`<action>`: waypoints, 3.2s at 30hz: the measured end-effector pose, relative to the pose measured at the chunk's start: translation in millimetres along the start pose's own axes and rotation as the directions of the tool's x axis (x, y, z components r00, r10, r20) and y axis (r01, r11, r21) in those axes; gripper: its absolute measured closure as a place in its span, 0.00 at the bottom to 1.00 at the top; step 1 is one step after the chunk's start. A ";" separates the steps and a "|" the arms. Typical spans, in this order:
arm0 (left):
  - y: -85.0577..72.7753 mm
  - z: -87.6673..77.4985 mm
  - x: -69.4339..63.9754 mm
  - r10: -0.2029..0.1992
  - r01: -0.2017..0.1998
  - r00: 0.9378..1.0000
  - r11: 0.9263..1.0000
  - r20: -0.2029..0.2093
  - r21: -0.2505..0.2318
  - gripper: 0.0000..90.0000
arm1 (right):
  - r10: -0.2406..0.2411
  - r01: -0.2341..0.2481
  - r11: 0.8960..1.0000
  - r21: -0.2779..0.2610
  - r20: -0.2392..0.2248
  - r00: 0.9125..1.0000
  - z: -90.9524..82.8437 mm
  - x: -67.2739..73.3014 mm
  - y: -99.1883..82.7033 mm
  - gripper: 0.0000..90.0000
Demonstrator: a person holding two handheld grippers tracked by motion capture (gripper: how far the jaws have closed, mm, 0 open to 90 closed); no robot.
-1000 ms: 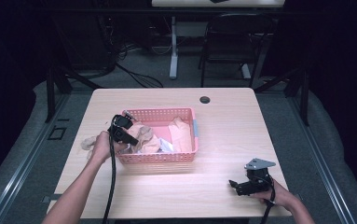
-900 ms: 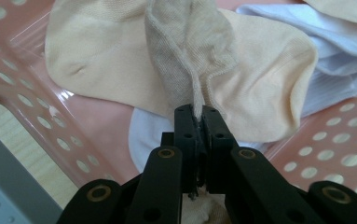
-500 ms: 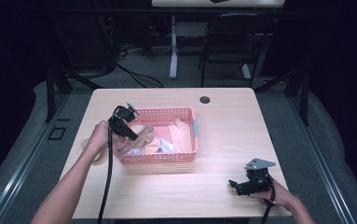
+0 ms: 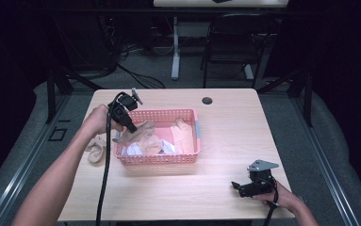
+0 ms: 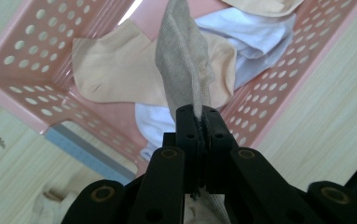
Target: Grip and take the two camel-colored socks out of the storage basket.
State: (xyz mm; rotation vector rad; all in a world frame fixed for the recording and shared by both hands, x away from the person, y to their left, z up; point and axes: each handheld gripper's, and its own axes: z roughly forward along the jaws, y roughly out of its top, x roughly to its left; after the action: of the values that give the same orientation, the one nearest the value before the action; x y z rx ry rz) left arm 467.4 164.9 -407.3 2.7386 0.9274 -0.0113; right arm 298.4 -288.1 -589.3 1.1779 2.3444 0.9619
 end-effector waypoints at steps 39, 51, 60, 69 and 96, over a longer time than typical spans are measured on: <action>-22.9 -88.9 11.6 -0.040 0.037 0.994 0.999 -0.105 -0.033 0.96 | 0.006 -0.006 1.000 -0.005 0.001 1.000 0.3 0.5 -0.3 0.00; -81.5 -113.9 47.2 -0.184 0.173 0.971 0.982 -0.151 -0.080 0.96 | 0.000 0.000 1.000 -0.003 0.000 1.000 0.2 0.0 -0.2 0.00; -108.0 -108.6 63.6 -0.257 0.245 0.952 0.965 -0.165 -0.094 0.96 | 0.004 -0.004 1.000 -0.005 0.000 1.000 0.3 0.3 -0.3 0.00; -122.7 -76.3 79.1 -0.318 0.313 0.932 0.948 -0.174 -0.056 0.96 | 0.004 -0.004 1.000 -0.004 0.000 1.000 0.2 0.3 -0.2 0.00; -145.9 53.1 104.2 -0.441 0.439 0.889 0.897 -0.123 -0.043 0.95 | 0.007 -0.007 1.000 -0.006 0.000 1.000 0.3 0.5 -0.3 0.00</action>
State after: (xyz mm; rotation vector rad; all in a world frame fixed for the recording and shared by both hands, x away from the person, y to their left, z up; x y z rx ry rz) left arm 466.9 326.4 -501.7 2.4759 1.5620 0.0919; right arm 298.2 -287.7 -589.7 1.1844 2.3376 0.9706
